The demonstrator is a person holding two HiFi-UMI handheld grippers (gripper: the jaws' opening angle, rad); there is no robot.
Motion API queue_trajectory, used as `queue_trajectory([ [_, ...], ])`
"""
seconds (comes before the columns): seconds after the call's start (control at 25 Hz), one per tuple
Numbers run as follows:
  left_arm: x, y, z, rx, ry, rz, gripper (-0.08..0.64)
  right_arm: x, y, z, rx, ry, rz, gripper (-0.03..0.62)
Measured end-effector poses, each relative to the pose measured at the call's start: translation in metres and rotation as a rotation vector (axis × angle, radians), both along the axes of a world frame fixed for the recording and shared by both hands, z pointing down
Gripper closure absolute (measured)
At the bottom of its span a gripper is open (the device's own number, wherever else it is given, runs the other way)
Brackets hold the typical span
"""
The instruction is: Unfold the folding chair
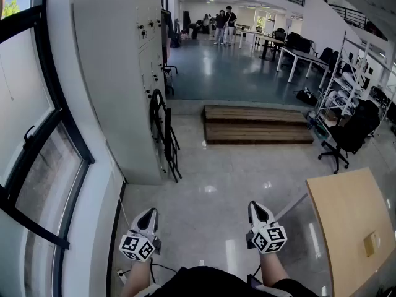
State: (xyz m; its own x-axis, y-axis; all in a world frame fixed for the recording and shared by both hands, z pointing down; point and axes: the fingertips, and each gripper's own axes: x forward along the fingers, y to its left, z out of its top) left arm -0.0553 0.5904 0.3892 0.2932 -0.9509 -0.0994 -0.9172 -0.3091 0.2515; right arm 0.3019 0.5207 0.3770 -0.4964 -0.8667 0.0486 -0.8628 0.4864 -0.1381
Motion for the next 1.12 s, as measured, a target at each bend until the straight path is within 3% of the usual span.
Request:
queue_trajectory([
  [0.8, -0.007, -0.001, -0.002, -0.002, -0.001, 0.002, 0.56, -0.016, -0.002, -0.006, 0.003, 0.008, -0.032, 0.589],
  [1.12, -0.035, 0.013, 0.002, 0.0, 0.002, 0.013, 0.56, -0.043, 0.002, -0.002, -0.031, -0.085, -0.021, 0.589],
])
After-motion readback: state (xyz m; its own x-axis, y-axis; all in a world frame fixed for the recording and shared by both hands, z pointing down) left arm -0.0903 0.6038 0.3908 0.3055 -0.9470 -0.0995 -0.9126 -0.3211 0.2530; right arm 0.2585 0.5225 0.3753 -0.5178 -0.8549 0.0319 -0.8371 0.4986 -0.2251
